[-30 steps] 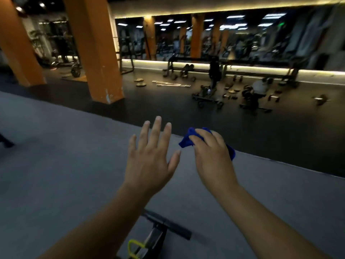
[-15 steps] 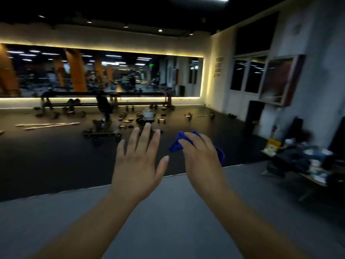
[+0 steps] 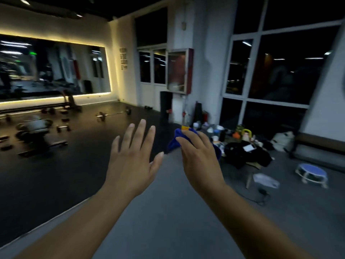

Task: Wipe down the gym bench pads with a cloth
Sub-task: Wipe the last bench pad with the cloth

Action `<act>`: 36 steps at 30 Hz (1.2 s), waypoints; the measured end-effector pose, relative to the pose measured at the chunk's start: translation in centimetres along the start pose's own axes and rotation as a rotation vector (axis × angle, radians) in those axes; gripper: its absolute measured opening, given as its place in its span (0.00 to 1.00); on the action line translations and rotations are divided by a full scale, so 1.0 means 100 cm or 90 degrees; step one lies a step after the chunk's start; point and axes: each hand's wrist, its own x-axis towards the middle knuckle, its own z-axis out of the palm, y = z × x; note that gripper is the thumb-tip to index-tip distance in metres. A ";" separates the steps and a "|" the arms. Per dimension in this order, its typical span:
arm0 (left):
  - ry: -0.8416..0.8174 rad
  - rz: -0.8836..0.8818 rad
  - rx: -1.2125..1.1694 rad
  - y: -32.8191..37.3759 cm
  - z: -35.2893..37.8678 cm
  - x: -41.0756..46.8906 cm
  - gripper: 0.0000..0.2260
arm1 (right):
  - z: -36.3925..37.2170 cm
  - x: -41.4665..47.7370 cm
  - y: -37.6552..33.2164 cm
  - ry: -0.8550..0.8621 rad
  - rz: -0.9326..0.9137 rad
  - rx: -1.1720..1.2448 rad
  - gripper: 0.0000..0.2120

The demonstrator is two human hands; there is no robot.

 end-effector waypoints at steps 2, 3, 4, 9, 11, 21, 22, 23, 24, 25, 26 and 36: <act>-0.006 0.055 -0.036 0.013 0.032 0.028 0.32 | 0.014 -0.002 0.031 -0.006 0.040 -0.049 0.19; -0.010 0.078 -0.054 0.018 0.047 0.043 0.32 | 0.020 -0.002 0.045 -0.006 0.060 -0.079 0.19; -0.014 0.100 -0.076 0.023 0.061 0.056 0.32 | 0.026 -0.002 0.057 -0.007 0.079 -0.112 0.19; -0.025 0.233 -0.182 0.041 0.123 0.116 0.32 | 0.044 -0.005 0.096 -0.029 0.198 -0.264 0.21; -0.036 0.279 -0.216 0.048 0.145 0.134 0.32 | 0.052 -0.009 0.104 -0.038 0.251 -0.292 0.22; -0.084 0.513 -0.337 0.169 0.224 0.186 0.33 | 0.053 -0.058 0.172 -0.007 0.430 -0.474 0.18; -0.086 0.535 -0.345 0.187 0.231 0.186 0.34 | 0.050 -0.067 0.182 0.004 0.446 -0.490 0.17; -0.092 0.559 -0.353 0.205 0.237 0.185 0.34 | 0.047 -0.078 0.192 0.008 0.467 -0.504 0.17; -0.100 0.583 -0.360 0.223 0.242 0.185 0.34 | 0.043 -0.088 0.202 0.008 0.493 -0.513 0.17; -0.107 0.604 -0.367 0.240 0.246 0.185 0.34 | 0.039 -0.098 0.211 0.008 0.518 -0.520 0.17; -0.108 0.625 -0.375 0.257 0.249 0.185 0.34 | 0.037 -0.107 0.220 0.008 0.539 -0.527 0.17; -0.164 0.897 -0.488 0.401 0.299 0.158 0.33 | 0.032 -0.191 0.258 0.017 0.742 -0.651 0.15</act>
